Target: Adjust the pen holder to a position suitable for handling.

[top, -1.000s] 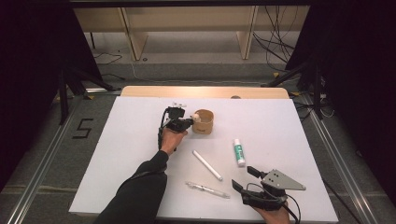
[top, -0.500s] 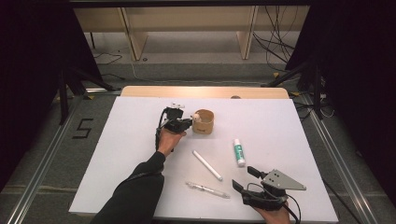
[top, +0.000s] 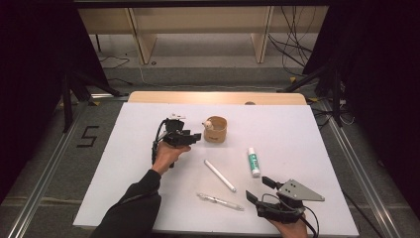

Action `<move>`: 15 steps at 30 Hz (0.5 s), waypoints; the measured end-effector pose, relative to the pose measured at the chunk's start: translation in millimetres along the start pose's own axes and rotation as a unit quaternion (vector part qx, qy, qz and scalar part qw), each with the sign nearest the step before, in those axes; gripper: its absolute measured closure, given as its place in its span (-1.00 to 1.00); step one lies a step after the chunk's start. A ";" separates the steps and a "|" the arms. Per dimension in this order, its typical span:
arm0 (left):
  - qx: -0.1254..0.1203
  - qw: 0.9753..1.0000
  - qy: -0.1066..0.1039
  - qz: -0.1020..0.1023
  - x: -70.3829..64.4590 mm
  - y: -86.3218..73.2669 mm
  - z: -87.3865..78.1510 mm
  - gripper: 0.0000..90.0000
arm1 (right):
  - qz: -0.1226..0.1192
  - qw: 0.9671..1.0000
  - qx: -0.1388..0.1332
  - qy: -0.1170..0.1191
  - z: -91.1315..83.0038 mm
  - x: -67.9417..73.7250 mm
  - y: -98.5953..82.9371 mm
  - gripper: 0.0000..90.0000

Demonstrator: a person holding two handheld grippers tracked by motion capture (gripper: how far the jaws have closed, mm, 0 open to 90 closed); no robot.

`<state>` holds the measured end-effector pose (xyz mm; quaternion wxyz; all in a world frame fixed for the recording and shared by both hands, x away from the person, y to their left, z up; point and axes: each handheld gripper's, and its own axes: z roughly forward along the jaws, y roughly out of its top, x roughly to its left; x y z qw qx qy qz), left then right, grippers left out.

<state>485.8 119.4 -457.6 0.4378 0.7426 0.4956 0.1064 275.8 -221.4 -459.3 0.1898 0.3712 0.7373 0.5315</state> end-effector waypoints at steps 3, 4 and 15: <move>-0.002 1.000 -0.014 0.004 0.4 -4.3 -8.1 -0.15 | 0.000 1.000 0.001 0.001 0.6 0.0 0.0 -0.41; -0.001 1.000 -0.017 0.008 1.0 -5.5 -10.8 -0.19 | 0.000 1.000 0.001 0.001 0.6 0.0 0.0 -0.41; 0.013 0.996 -0.068 0.051 -9.5 -15.3 -37.0 -0.43 | 0.000 1.000 0.003 0.002 0.5 -0.4 0.0 -0.41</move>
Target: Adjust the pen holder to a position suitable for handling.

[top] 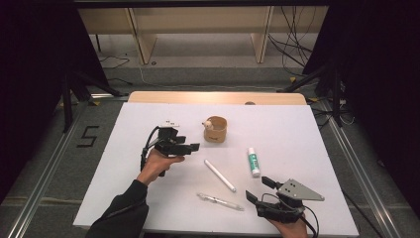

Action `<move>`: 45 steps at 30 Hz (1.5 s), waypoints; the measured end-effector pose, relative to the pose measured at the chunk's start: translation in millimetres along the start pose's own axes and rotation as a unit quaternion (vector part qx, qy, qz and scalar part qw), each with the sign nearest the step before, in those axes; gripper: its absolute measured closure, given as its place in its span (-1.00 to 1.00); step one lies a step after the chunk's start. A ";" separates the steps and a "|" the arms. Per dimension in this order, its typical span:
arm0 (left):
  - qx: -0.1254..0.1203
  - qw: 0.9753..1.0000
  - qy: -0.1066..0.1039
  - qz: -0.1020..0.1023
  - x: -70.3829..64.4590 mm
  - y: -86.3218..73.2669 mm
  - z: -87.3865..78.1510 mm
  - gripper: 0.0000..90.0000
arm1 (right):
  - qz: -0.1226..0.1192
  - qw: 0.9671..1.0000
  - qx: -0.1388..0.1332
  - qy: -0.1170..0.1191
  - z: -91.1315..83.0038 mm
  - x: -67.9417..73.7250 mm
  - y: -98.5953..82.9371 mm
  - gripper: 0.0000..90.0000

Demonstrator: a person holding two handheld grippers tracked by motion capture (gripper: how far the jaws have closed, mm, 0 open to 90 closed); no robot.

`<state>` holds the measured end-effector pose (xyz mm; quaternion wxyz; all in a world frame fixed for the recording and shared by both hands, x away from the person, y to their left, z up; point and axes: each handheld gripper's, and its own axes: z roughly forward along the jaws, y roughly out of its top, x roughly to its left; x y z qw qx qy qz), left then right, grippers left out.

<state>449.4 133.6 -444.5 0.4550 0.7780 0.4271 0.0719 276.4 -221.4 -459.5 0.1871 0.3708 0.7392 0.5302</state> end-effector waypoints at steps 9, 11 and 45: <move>0.023 0.998 -0.025 0.048 -19.7 -4.5 -11.9 -0.53 | -0.001 1.000 0.000 0.001 -1.1 0.0 -0.5 -0.41; 0.029 0.997 -0.033 0.057 -24.7 -5.6 -12.1 -0.54 | 0.000 1.000 0.001 0.001 -1.6 -0.7 -0.6 -0.41; 0.065 0.991 -0.064 0.102 -53.3 -31.2 -16.4 -0.62 | 0.019 0.999 0.023 -0.030 1.7 -8.5 -1.4 -0.41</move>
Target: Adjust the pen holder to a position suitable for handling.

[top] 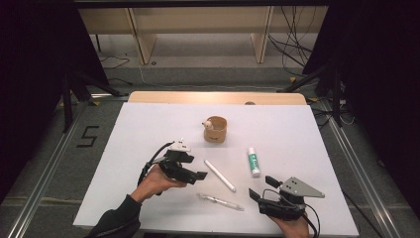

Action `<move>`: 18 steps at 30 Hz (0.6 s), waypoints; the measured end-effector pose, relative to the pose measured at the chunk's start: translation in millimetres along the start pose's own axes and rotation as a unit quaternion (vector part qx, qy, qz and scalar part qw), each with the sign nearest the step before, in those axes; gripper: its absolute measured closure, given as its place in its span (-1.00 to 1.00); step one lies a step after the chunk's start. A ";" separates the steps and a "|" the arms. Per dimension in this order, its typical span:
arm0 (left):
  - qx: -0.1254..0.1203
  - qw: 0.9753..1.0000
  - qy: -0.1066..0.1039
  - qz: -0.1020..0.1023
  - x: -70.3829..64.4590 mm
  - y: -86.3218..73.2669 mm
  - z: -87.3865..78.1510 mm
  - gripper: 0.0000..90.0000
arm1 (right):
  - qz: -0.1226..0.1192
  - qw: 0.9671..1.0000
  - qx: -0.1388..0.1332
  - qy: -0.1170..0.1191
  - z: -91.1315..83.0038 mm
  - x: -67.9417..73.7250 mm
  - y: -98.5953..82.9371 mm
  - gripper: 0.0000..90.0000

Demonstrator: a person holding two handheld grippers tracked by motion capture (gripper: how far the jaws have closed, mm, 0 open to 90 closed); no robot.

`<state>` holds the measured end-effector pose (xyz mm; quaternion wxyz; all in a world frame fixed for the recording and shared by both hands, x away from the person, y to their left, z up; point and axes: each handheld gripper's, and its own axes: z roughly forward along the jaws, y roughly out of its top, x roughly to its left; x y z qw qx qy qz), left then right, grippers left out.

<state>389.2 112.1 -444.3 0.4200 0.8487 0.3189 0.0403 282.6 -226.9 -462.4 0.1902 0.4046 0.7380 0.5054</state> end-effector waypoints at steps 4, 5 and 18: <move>-0.005 1.000 0.001 0.000 -2.0 -8.4 -3.0 -0.63 | 0.001 1.000 0.008 -0.011 4.1 -1.3 1.6 -0.41; -0.008 1.000 0.001 -0.003 -2.5 -10.6 -3.7 -0.63 | 0.000 1.000 0.010 -0.015 5.2 -1.4 2.3 -0.41; -0.051 0.998 0.004 -0.029 -3.4 -30.9 -8.4 -0.65 | 0.012 0.997 0.036 -0.065 23.5 -15.2 12.3 -0.41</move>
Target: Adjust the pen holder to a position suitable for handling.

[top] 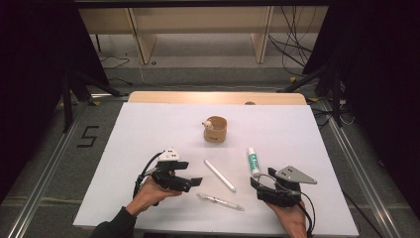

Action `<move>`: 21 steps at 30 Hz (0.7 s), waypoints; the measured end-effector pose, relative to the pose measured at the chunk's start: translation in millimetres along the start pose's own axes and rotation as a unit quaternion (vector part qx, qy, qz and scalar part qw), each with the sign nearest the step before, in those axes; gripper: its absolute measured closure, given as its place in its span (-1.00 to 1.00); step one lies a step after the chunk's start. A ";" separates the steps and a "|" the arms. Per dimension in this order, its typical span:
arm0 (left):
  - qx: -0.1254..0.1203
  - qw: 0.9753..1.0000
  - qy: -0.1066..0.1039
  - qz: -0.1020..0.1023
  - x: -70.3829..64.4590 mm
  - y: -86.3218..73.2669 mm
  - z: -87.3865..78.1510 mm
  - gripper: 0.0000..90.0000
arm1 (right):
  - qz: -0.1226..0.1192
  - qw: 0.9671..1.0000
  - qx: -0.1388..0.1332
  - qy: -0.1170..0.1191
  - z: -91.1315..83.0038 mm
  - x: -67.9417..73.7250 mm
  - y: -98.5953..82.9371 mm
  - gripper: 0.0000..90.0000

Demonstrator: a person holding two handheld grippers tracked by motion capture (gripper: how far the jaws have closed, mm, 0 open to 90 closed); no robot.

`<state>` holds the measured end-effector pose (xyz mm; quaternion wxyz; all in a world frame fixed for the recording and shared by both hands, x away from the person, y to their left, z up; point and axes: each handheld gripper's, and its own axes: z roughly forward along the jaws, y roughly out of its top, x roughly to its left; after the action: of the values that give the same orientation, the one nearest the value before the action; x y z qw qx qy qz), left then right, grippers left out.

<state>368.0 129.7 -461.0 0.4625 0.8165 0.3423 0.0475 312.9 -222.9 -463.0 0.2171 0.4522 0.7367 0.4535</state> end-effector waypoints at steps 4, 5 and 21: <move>-0.002 1.000 0.001 -0.005 0.4 -4.2 0.9 -0.65 | 0.000 1.000 0.010 -0.008 10.6 -2.7 3.5 -0.40; -0.003 1.000 0.001 -0.006 0.8 -4.9 0.9 -0.65 | 0.000 1.000 0.012 -0.012 12.9 -2.8 4.4 -0.40; -0.024 1.000 0.008 -0.014 6.6 -11.2 -6.0 -0.65 | 0.015 0.998 0.057 -0.032 43.9 -15.9 19.5 -0.40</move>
<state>364.9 141.8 -468.0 0.4797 0.7999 0.3564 0.0554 362.0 -212.4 -469.3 0.2077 0.4892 0.7473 0.3988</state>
